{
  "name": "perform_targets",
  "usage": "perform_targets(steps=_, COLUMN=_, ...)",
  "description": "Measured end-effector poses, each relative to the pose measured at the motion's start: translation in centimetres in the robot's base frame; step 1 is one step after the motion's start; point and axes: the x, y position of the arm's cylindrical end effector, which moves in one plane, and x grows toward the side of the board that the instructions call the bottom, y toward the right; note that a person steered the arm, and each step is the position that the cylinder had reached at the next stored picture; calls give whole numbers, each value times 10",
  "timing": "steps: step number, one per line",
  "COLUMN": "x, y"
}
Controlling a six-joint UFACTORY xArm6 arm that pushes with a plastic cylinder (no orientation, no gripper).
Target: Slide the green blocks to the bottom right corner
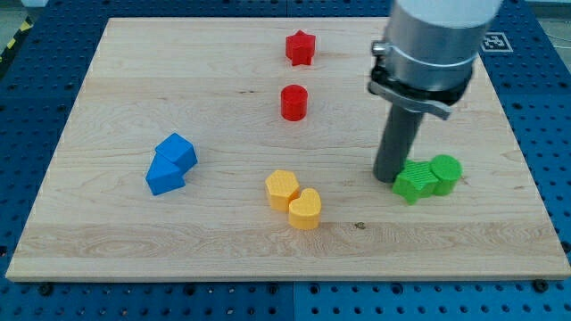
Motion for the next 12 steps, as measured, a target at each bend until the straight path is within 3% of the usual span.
perform_targets(steps=2, x=0, y=68)
perform_targets(steps=4, x=-35, y=101)
perform_targets(steps=5, x=-25, y=143)
perform_targets(steps=7, x=-2, y=145)
perform_targets(steps=10, x=13, y=90)
perform_targets(steps=12, x=11, y=130)
